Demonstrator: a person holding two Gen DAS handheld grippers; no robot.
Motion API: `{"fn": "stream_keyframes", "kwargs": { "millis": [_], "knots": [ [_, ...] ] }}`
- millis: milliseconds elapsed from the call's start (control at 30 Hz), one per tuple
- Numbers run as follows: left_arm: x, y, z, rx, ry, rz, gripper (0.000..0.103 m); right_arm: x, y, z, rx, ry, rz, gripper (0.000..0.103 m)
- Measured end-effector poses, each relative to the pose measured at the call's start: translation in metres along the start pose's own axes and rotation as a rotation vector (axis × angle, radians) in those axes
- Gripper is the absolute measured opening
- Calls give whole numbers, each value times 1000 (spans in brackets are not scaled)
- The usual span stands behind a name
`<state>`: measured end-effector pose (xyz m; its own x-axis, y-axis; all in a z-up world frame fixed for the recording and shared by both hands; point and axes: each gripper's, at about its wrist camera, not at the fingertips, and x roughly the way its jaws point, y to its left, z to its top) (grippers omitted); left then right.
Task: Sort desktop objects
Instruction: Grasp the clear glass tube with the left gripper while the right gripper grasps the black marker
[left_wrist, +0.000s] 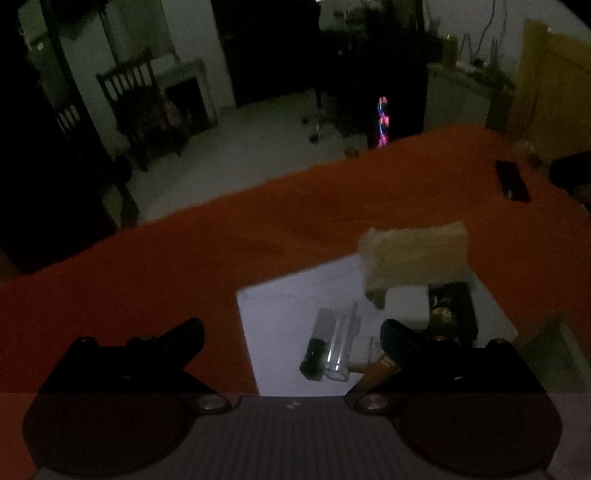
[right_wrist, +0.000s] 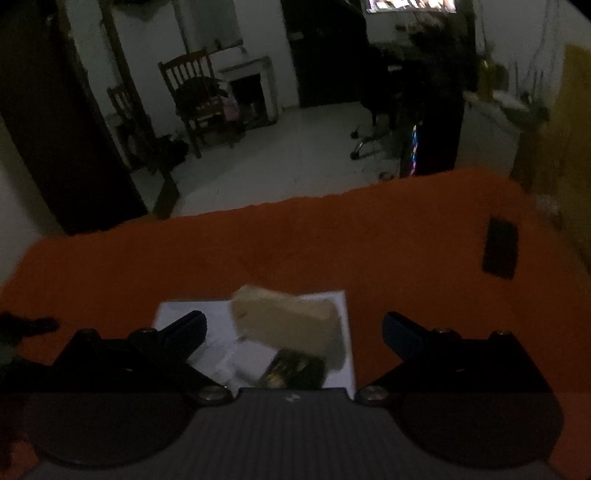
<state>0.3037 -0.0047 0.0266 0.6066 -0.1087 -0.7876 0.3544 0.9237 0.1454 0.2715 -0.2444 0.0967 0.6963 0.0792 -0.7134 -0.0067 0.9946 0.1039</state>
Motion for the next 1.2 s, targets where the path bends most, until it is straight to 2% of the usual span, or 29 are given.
{"fn": "stream_keyframes", "kwargs": {
  "millis": [100,167,267,367,467,533,667,833,933,1067,1200],
  "knots": [
    [24,0,2,-13,42,-16,103,30,5,-1,-80,34,-37,103],
    [36,-2,3,18,23,-3,103,48,6,-4,-99,70,-18,102],
    [52,-3,11,59,21,-33,103,66,2,-8,-85,85,33,102],
    [71,2,16,24,66,-100,103,83,-6,-10,-32,124,43,102],
    [90,3,13,6,111,-128,103,104,-15,-13,35,181,64,102],
    [100,4,8,1,140,-152,102,115,-15,-15,32,201,55,102],
    [108,4,0,22,166,-174,102,132,-15,-18,9,239,18,102],
    [115,13,-5,-12,204,-164,100,147,-18,-23,16,278,12,99],
    [120,16,-8,-26,221,-169,99,153,-21,-27,30,298,8,94],
    [123,16,-10,-29,236,-186,99,162,-27,-33,58,342,17,79],
    [124,14,-12,-28,226,-194,97,171,-34,-40,103,389,16,73]
  ]
}}
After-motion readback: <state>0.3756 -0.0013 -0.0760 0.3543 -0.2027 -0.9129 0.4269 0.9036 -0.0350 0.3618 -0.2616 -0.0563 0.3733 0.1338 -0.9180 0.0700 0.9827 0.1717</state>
